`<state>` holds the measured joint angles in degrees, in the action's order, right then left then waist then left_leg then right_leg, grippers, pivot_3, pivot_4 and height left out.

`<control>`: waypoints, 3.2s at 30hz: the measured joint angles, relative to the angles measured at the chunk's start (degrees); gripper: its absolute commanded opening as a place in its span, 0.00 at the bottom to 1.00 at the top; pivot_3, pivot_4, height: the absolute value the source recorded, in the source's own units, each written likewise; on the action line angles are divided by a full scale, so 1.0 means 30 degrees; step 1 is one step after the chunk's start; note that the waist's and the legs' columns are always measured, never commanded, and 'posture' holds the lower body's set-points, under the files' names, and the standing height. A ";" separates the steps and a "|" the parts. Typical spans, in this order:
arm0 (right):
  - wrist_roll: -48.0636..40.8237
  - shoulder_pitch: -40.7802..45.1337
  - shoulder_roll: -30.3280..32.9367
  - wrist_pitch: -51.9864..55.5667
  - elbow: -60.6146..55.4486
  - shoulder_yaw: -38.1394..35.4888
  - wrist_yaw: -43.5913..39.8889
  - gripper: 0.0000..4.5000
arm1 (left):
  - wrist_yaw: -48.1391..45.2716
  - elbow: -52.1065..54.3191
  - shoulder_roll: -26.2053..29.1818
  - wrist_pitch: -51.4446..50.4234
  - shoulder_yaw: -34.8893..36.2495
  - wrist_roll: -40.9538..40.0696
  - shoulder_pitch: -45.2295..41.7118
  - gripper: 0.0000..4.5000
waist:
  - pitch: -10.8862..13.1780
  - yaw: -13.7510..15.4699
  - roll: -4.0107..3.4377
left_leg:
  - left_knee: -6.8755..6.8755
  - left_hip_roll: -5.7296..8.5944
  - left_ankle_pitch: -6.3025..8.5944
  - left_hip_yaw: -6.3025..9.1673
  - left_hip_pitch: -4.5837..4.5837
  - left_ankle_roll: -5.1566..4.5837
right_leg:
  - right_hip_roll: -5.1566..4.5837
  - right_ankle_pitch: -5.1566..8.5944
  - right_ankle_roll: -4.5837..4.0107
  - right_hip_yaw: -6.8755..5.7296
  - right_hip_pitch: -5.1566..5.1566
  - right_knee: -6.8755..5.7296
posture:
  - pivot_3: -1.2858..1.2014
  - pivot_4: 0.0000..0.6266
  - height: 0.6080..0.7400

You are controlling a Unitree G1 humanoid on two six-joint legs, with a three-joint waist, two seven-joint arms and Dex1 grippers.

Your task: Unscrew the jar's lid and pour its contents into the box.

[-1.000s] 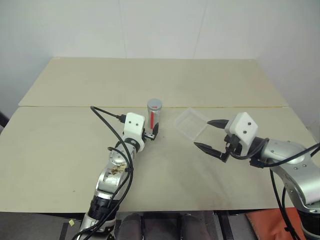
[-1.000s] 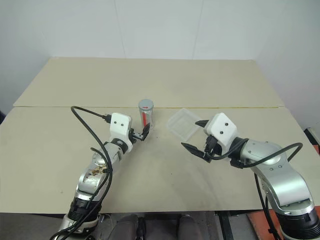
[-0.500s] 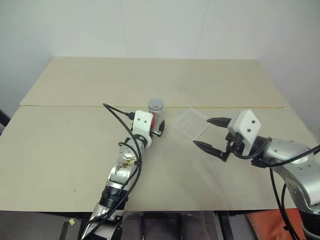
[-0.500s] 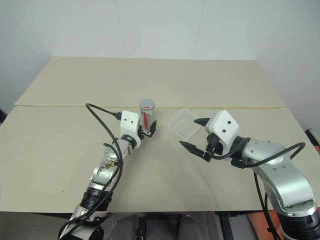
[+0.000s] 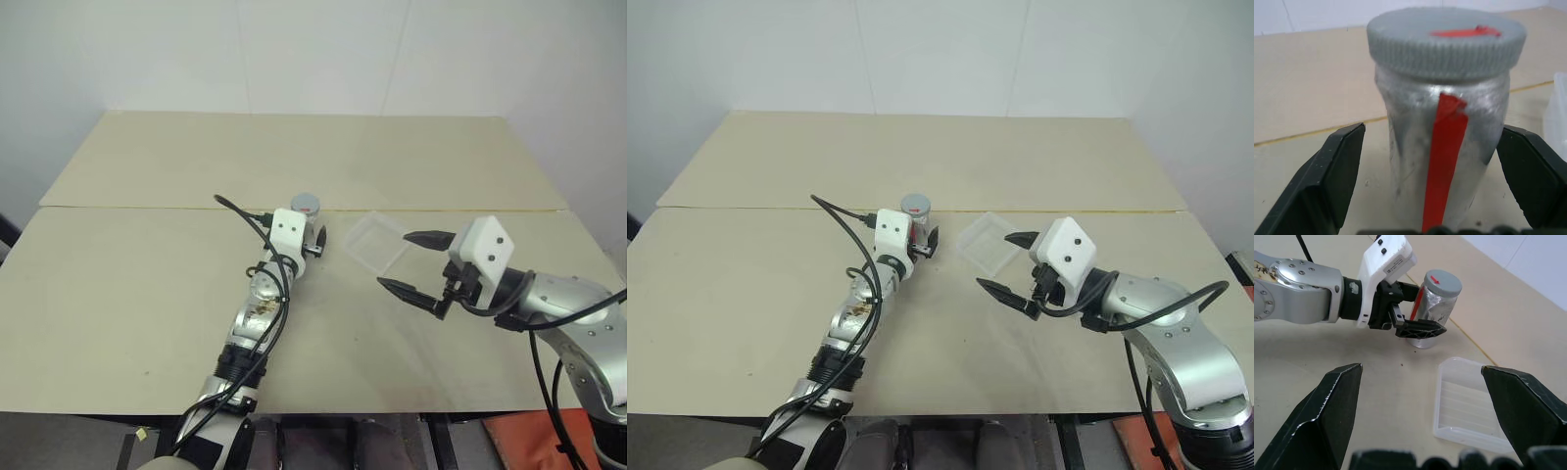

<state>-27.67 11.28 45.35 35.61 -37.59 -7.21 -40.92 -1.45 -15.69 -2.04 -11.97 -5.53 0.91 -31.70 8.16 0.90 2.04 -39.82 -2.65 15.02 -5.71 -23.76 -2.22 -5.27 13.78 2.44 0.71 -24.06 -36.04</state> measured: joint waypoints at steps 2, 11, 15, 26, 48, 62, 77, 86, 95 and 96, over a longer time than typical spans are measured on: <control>-0.0053 -0.0132 0.0007 0.0005 -0.0115 -0.0054 0.0008 1.00 | 0.0027 -0.0401 -0.0078 0.0253 0.0040 0.0005 -0.0250 0.99 | 0.0000 -0.0008 0.0000 | -0.0001 0.0000 0.0000 0.0000 0.0000 0.0000 | 0.0000 0.0000 0.0000 0.0000 0.0000 -0.0001 | 0.52 0.24 1.00; -0.0219 -0.0186 0.0023 0.0017 -0.0151 -0.0121 0.0087 1.00 | 0.0130 -0.1865 -0.0195 0.0760 0.0382 0.0003 -0.1148 0.99 | 0.0000 -0.0015 0.0000 | -0.0001 0.0004 -0.0001 0.0003 0.0000 0.0001 | 0.0000 -0.0001 0.0001 -0.0001 0.0000 -0.0002 | 0.52 0.24 1.00; -0.0221 -0.0189 0.0135 0.0017 -0.0160 -0.0125 0.0080 1.00 | 0.0176 -0.2254 -0.0254 0.1317 0.0409 0.0016 -0.1409 0.99 | 0.0000 -0.0010 0.0000 | -0.0001 0.0005 0.0000 0.0003 -0.0001 0.0000 | -0.0001 -0.0001 0.0002 -0.0001 0.0001 0.0002 | 0.52 0.24 1.00; -0.0232 -0.0189 0.0351 0.0017 -0.0160 -0.0128 0.0003 1.00 | 0.0258 -0.3077 -0.0421 0.2429 0.0412 0.0123 -0.1451 0.51 | 0.0000 -0.0011 0.0000 | -0.0001 0.0005 -0.0001 0.0004 -0.0002 0.0001 | -0.0001 -0.0002 0.0003 -0.0001 0.0001 0.0001 | 0.52 0.24 1.00; -0.0182 0.4133 -0.0710 -0.0232 0.1968 0.1241 -0.0250 1.00 | -1.5334 0.0241 0.9046 -0.1299 0.1815 -0.6316 -0.2313 0.43 | 0.0003 -0.0531 -0.0010 | 0.0008 -0.0033 -0.0031 -0.0004 0.0020 0.0046 | 0.0037 -0.0001 -0.0002 -0.0009 -0.0020 -0.0035 | 0.52 0.24 1.00; -0.3041 1.2492 -0.6668 0.3729 0.4919 0.3276 0.1418 1.00 | -2.6764 -0.1772 1.1361 -0.0349 0.1896 -0.9279 -0.4288 0.43 | 0.0004 -0.0234 -0.0021 | -0.0016 -0.0037 -0.0079 -0.0160 -0.0077 0.0127 | 0.0028 -0.0001 0.0001 -0.0052 -0.0043 -0.0080 | 0.52 0.24 1.00; -0.0379 1.3676 -0.8818 0.4414 0.6813 0.6524 0.3228 1.00 | -2.7657 -0.3233 1.0718 0.0685 0.1766 -0.8589 -0.5487 0.43 | 0.0004 -0.0528 -0.0021 | -0.0028 -0.0040 -0.0085 -0.0146 -0.0134 0.0136 | 0.0030 -0.0002 0.0003 -0.0058 -0.0097 -0.0098 | 0.52 0.24 1.00; 0.0357 1.3764 -0.9579 0.4235 0.7396 0.6793 0.3129 0.62 | -2.7603 -0.3209 1.0671 0.0682 0.1890 -0.8569 -0.5485 0.43 | 0.0005 -0.0553 -0.0022 | -0.0029 -0.0046 -0.0086 -0.0144 -0.0137 0.0137 | 0.0029 -0.0002 0.0003 -0.0063 -0.0101 -0.0101 | 0.52 0.24 1.00; 0.0647 1.3739 -0.9701 0.3770 0.7518 0.6923 0.2316 0.62 | -2.8104 -0.2746 1.1194 0.0556 0.1849 -0.8597 -0.5287 0.43 | 0.0006 -0.0584 -0.0025 | -0.0025 -0.0049 -0.0085 -0.0145 -0.0136 0.0136 | 0.0032 -0.0002 0.0003 -0.0064 -0.0104 -0.0102 | 0.52 0.24 1.00; 0.0591 1.3674 -0.9593 0.3533 0.7584 0.6975 0.1800 0.62 | -2.8494 -0.2677 1.1335 0.0554 0.1775 -0.8636 -0.5230 0.43 | 0.0006 -0.0579 -0.0025 | -0.0026 -0.0049 -0.0085 -0.0146 -0.0137 0.0136 | 0.0032 -0.0002 0.0003 -0.0064 -0.0104 -0.0101 | 0.52 0.24 1.00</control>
<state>-25.90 52.30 16.57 46.21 -14.84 13.71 -35.52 -86.93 -23.72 31.96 -10.31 -0.20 -25.00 -47.39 8.18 -0.83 1.96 -39.90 -2.79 14.77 -6.15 -24.17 -1.81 -5.18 13.77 2.45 0.52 -24.37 -36.35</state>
